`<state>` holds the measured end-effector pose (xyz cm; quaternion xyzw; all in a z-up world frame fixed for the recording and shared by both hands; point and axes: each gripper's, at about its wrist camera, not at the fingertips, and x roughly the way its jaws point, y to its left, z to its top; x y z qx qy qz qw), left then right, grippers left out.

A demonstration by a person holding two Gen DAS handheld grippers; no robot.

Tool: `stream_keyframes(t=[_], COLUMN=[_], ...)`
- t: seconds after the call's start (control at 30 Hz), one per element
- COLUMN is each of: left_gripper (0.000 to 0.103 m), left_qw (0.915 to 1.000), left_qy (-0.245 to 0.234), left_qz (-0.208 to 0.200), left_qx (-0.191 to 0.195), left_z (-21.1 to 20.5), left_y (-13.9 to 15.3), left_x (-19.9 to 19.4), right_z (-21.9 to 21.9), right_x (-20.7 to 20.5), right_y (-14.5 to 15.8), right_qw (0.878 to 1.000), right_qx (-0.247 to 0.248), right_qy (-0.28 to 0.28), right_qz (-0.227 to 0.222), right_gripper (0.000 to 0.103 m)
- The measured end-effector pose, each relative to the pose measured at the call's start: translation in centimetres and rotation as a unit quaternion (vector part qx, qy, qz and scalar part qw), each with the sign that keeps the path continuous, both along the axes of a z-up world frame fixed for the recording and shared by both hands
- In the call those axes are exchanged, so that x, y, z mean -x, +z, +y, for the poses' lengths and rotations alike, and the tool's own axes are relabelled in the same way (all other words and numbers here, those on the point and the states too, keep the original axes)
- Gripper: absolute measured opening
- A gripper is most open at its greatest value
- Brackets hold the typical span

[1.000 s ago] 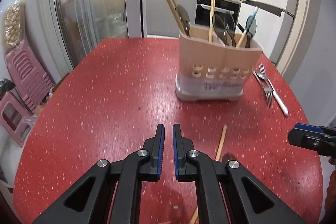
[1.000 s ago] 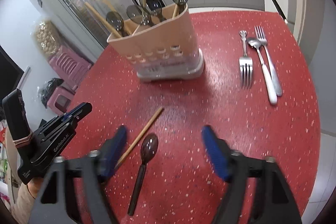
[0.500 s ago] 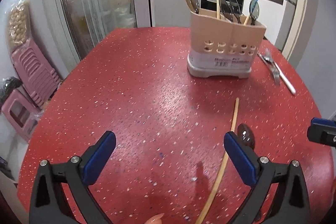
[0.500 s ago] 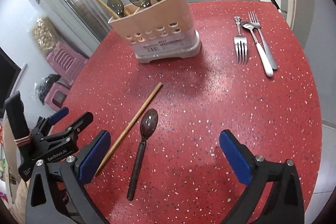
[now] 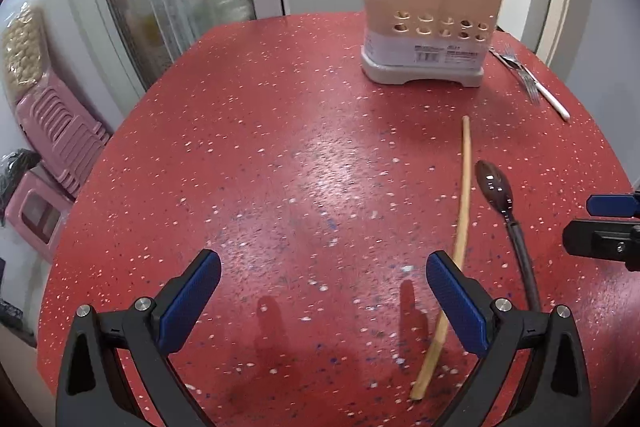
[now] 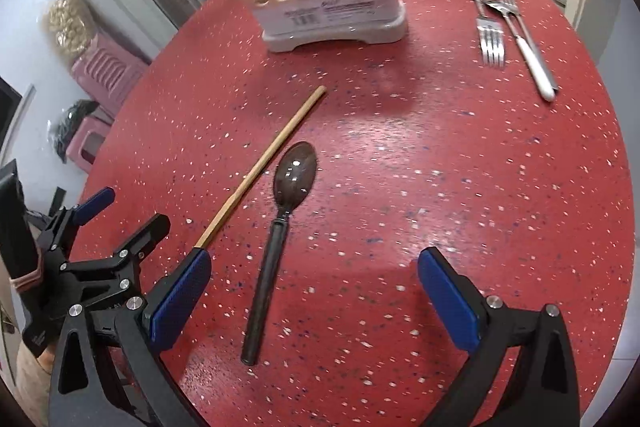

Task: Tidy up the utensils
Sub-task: 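Move both tools back down to the last spoon and chopstick, then grasp the last dark spoon by its handle with the right tool, then close the left tool on the plain wooden chopstick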

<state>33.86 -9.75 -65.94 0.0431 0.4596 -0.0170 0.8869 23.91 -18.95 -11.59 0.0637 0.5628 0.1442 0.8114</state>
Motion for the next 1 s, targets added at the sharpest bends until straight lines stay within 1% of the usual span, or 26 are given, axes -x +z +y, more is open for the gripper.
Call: stream_keyframes(t=[0.03,0.1,0.17,0.27,0.37,0.4,0.43,0.47,0.5,0.53,0.63,0.7,0.73,0.77,0.9,1.0], left_gripper=[0.103,0.103,0.103,0.103,0.103,0.103,0.103,0.103,0.103,0.103,0.103,0.103,0.103,0.103,0.103,0.103], left_qw=[1.0,0.9999,0.9996,0.9993,0.9994,0.9995,0.9996,0.9996,0.9996,0.9996,0.9995,0.9996,0.9997,0.9997,0.9991,0.9976], left_qy=[0.004,0.016,0.026,0.035,0.032,0.03,0.027,0.026,0.024,0.022,0.012,0.003,0.0,-0.005,-0.026,-0.054], left_qz=[-0.001,-0.002,-0.002,-0.002,-0.003,-0.004,-0.003,-0.002,0.0,0.003,0.01,0.008,0.008,0.008,0.014,0.026], left_qx=[0.001,0.004,0.006,0.009,0.011,0.011,0.011,0.012,0.014,0.018,0.028,0.026,0.025,0.024,0.029,0.033], left_z=[0.4,1.4,2.4,3.4,3.8,3.7,3.6,3.5,3.4,3.3,2.8,2.2,2.0,1.7,0.5,-0.7], left_y=[0.1,0.3,0.5,0.6,0.6,0.6,0.7,0.6,0.5,0.5,0.5,0.8,0.9,1.0,1.2,1.1], left_x=[0.2,0.2,0.2,0.4,0.5,0.5,0.4,0.2,0.1,-0.1,-0.5,-0.6,-0.7,-0.9,-1.5,-2.1], right_z=[0.4,1.3,2.2,3.2,4.2,4.6,4.8,5.1,5.5,5.6,5.8,5.7,5.5,5.4,4.7,4.2], right_x=[-0.1,-0.3,-0.7,-1.0,-1.2,-1.2,-1.2,-1.1,-1.1,-1.0,-0.8,-0.8,-0.8,-0.7,-0.8,-0.7], right_y=[-0.1,-0.2,-0.5,-1.2,-1.8,-1.8,-1.8,-1.9,-2.0,-2.0,-2.0,-2.0,-1.9,-1.9,-2.2,-2.3], right_qw=[1.0,1.0,0.999,0.999,0.997,0.996,0.995,0.993,0.992,0.99,0.989,0.989,0.989,0.989,0.992,0.993], right_qx=[0.007,0.022,0.032,0.047,0.072,0.086,0.097,0.113,0.127,0.137,0.145,0.146,0.141,0.141,0.122,0.108], right_qy=[0.001,0.004,0.008,0.012,0.012,0.015,0.017,0.021,0.024,0.026,0.037,0.037,0.038,0.039,0.036,0.034], right_qz=[0.0,0.001,0.007,0.013,0.013,0.008,0.005,0.001,-0.002,-0.004,-0.008,-0.01,-0.01,-0.011,-0.01,-0.012], right_gripper=[0.101,0.092,0.088,0.076,0.069,0.064,0.062,0.058,0.052,0.049,0.04,0.03,0.027,0.015,0.013,0.013])
